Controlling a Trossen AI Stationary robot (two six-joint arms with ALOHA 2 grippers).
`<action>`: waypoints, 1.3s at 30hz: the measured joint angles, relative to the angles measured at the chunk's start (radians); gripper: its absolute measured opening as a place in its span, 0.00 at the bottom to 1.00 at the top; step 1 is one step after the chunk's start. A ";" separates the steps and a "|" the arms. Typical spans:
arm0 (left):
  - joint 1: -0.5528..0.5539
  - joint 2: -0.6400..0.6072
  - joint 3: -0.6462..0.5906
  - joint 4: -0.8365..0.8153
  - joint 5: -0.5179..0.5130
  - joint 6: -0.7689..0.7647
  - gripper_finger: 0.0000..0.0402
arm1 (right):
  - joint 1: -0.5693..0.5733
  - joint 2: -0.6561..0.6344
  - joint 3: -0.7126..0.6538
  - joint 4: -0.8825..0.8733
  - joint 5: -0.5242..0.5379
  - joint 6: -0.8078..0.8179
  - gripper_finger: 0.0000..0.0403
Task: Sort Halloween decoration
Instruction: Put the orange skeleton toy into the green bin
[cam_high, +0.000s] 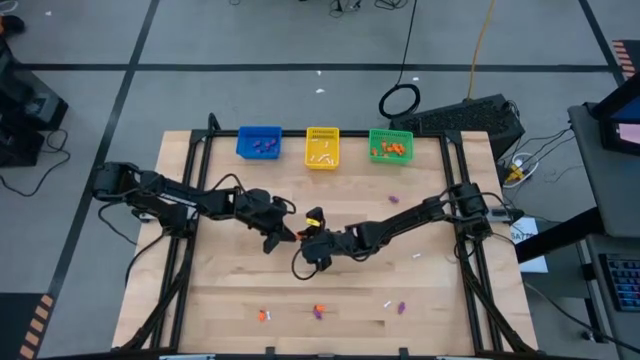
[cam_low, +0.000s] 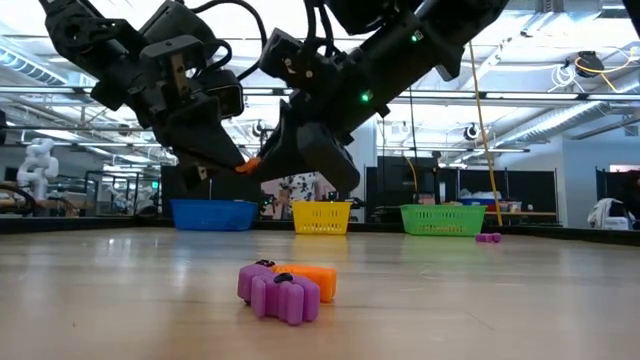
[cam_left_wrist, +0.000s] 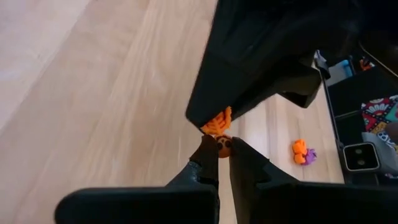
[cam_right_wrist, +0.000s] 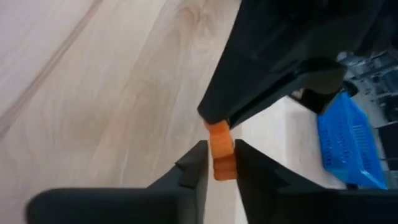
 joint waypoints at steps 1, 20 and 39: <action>0.000 0.000 0.000 0.001 0.004 0.000 0.02 | -0.003 0.000 0.000 -0.001 -0.004 0.009 0.13; -0.006 -0.002 0.002 0.014 -0.022 0.102 0.45 | -0.002 -0.167 -0.001 -0.351 0.147 0.196 0.05; -0.068 -0.002 -0.070 0.243 -0.259 0.217 0.42 | -0.701 -0.468 -0.145 -0.929 0.027 0.692 0.05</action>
